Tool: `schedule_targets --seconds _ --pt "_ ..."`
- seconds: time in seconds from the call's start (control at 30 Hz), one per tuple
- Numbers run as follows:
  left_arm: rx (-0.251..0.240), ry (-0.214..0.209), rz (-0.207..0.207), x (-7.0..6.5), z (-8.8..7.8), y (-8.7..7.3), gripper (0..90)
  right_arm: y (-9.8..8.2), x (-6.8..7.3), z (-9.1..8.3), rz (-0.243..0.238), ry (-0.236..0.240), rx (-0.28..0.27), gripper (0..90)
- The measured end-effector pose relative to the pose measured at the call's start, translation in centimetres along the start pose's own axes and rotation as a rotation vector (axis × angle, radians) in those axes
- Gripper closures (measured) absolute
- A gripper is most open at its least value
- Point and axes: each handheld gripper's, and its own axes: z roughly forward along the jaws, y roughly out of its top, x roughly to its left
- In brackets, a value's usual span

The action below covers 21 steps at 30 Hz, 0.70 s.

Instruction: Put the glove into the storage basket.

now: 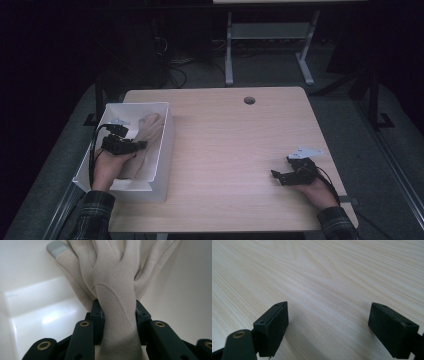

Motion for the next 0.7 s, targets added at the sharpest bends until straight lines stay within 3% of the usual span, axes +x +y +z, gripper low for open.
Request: schedule_targets --seconds 0.47,0.7 --pt "0.068 0.010 -0.005 0.5 2.1 -1.5 63.5 0.0 0.0 0.0 0.003 0.001 -0.001 16.2" --pt "0.081 0.040 0.017 0.4 2.5 -1.7 44.1 0.0 0.0 0.0 0.004 0.001 -0.005 16.2"
